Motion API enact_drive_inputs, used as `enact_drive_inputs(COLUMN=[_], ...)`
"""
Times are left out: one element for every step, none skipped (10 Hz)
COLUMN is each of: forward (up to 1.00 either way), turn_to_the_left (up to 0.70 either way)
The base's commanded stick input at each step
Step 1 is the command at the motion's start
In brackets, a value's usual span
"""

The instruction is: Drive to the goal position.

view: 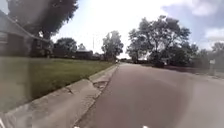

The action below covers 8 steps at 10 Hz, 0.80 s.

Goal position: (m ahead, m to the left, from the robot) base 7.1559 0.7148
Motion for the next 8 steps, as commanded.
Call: enact_drive_inputs(forward=[1.0,1.0,1.0,1.0,1.0,1.0,1.0,1.0], turn_to_the_left=[0.0,0.0,0.0,0.0,0.0,0.0,0.0,0.0])
